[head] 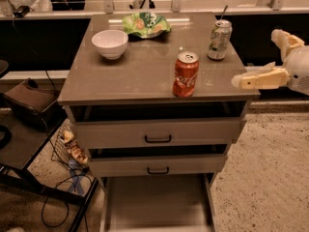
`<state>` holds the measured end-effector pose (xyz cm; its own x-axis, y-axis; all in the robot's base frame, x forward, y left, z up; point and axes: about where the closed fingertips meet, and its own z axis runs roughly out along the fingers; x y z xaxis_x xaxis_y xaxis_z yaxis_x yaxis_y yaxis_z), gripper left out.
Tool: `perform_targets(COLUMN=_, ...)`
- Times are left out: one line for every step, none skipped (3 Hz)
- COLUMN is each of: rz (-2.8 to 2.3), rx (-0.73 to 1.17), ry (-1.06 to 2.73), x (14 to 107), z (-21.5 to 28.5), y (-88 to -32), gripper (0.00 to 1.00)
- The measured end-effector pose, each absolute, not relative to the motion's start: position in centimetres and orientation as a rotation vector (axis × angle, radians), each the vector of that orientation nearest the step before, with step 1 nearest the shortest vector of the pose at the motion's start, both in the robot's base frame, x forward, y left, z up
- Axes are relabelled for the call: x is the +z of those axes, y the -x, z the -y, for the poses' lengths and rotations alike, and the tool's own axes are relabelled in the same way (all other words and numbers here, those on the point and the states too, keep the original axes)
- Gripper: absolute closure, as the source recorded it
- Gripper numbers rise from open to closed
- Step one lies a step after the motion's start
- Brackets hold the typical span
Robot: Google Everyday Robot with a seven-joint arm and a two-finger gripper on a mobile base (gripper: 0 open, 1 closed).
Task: Place coke can into bottom drawer
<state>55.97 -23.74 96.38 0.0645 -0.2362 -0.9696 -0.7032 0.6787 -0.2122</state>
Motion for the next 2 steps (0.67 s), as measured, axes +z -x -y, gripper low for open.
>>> perform_targets(rz=-1.498, rx=0.468, ry=0.800, x=94.7, z=22.4, y=-56.8, gripper=0.00)
perform_targets(rz=-1.514, rx=0.516, ry=0.816, x=91.6, z=18.8, y=-58.6, gripper=0.00)
